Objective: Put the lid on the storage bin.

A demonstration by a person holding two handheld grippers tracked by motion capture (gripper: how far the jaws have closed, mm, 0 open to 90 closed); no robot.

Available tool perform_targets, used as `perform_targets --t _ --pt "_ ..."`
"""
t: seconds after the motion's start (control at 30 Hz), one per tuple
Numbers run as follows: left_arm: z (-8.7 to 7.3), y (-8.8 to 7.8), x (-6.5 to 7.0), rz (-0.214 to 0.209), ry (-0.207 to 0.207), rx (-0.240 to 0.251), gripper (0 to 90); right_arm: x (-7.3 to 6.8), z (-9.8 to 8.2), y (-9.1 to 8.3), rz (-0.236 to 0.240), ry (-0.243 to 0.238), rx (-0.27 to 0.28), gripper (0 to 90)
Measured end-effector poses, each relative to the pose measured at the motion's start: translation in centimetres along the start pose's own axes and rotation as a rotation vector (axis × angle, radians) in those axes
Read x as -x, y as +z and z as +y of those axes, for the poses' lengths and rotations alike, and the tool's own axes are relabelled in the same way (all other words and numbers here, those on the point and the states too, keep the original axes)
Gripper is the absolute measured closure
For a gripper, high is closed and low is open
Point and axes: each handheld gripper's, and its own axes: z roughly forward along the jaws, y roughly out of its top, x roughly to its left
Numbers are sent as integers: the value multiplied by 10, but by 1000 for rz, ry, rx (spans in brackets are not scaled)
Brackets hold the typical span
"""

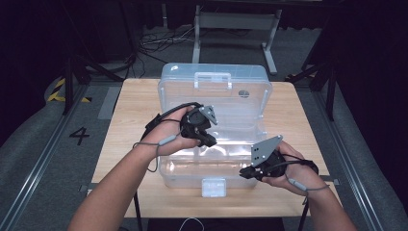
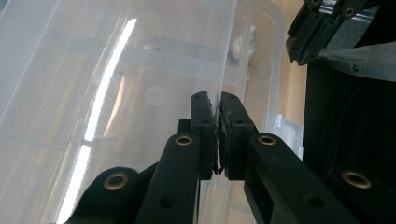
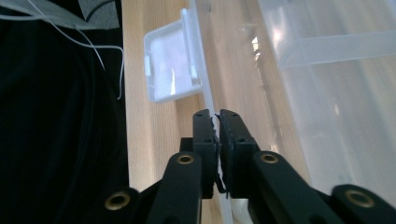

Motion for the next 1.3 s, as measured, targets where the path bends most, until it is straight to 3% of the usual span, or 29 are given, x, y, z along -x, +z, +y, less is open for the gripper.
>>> perform_targets --t 0.2,0.43,0.67,1.0,1.3 --pt "0 1 2 1 5 -11 858 1 -1 -6 8 16 30 900" --pt "0 1 4 6 11 -17 859 4 -3 -21 11 105 153 900" --pt "-1 2 6 11 16 -20 860 8 -7 -31 -36 145 211 900" --pt "-1 4 12 29 34 -31 861 16 -18 -45 -126 242 305 900" --pt "-1 6 16 30 46 -52 863 22 -26 -54 -172 312 389 900"
